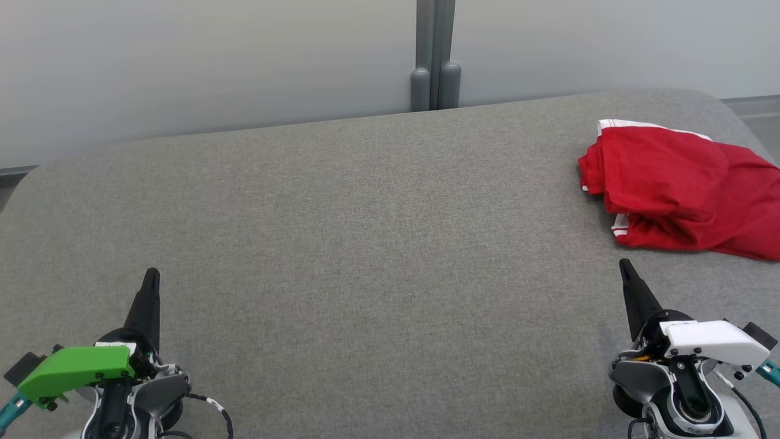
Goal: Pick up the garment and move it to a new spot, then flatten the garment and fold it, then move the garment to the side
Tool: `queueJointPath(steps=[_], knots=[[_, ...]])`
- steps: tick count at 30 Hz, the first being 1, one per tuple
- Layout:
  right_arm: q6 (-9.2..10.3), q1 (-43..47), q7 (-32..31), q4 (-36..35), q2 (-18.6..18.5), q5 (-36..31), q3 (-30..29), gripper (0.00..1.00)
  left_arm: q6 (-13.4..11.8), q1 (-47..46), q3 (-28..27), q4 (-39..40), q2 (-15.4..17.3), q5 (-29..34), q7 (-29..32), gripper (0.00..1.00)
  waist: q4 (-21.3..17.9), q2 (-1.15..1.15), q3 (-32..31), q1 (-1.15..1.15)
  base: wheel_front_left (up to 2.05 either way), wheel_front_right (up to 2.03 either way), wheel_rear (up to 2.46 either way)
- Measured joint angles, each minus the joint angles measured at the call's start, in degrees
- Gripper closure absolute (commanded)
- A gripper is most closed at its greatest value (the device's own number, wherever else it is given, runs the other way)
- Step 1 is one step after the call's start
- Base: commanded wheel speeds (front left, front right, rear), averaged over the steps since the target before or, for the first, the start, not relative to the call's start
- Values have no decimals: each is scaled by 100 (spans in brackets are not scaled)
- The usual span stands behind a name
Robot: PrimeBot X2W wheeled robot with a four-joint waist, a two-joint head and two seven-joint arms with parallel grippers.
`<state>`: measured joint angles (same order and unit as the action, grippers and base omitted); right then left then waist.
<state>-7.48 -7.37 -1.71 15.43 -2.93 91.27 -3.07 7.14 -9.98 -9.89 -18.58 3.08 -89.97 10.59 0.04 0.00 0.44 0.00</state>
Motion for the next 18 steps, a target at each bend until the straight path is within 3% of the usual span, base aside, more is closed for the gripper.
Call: queueJointPath(steps=[18], knots=[[0, -27, -31, 18, 14, 111, -14, 100, 24, -19, -58, -11, -18, -105, 49, 100, -5, 0, 9, 0, 0, 0, 0]])
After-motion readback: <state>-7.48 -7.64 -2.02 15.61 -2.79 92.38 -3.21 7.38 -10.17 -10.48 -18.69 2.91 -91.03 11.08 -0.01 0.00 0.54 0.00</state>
